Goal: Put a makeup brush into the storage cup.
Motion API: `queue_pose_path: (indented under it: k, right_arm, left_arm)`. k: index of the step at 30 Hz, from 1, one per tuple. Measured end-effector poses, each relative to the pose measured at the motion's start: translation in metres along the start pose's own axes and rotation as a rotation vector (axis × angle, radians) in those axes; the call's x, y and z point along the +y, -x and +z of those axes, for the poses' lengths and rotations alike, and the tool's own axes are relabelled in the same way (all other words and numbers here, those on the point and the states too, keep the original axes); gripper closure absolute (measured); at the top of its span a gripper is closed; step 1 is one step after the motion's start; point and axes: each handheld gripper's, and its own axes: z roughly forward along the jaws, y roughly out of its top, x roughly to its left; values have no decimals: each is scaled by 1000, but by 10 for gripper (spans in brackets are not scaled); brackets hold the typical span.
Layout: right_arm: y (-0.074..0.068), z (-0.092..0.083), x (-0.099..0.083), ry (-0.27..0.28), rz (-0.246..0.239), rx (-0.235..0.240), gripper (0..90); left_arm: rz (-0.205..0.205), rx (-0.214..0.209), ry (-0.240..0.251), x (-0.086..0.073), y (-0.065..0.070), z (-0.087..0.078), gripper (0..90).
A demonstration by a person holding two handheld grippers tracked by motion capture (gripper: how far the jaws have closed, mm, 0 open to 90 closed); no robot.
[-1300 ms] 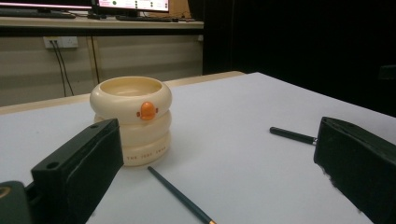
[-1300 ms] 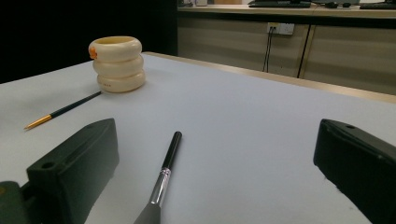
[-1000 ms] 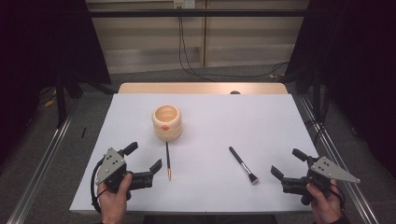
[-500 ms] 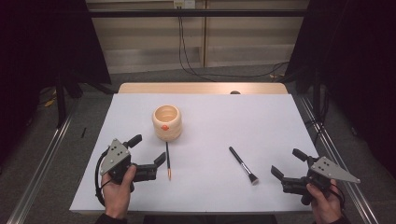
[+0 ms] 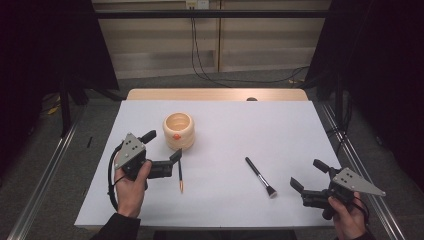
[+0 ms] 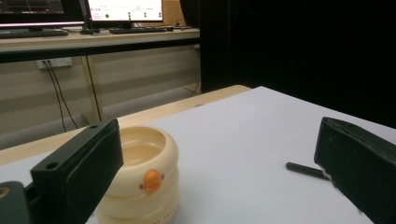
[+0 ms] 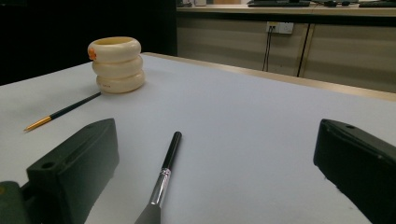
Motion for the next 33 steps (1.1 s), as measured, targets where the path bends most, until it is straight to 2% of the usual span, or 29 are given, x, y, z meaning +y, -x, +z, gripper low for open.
queue_pose_path:
  k: [9, 10, 12, 22, 27, 29, 33]
  right_arm:
    - [0, 0, 0, -1, -1, 1, 0]
    - [0, 0, 0, -1, 0, 1, 0]
    - [0, 0, 0, -1, 1, -1, 0]
    - [0, 0, 0, -2, 1, 1, 0]
    - [0, 0, 0, -5, 5, 9, 0]
    - [0, 0, 0, -6, 7, 9, 0]
    - [0, 0, 0, -7, 6, 7, 0]
  left_arm:
    - [9, 0, -3, 12, -6, 16, 9]
    - [8, -16, 4, 13, -8, 19, 9]
    - [18, -19, 2, 17, -10, 25, 9]
    - [18, -2, -7, 19, -19, 42, 9]
    - [17, -7, -36, 23, -24, 46, 9]
    - [10, 6, -37, 24, -25, 47, 7]
    - [11, 10, -76, 25, -27, 50, 7]
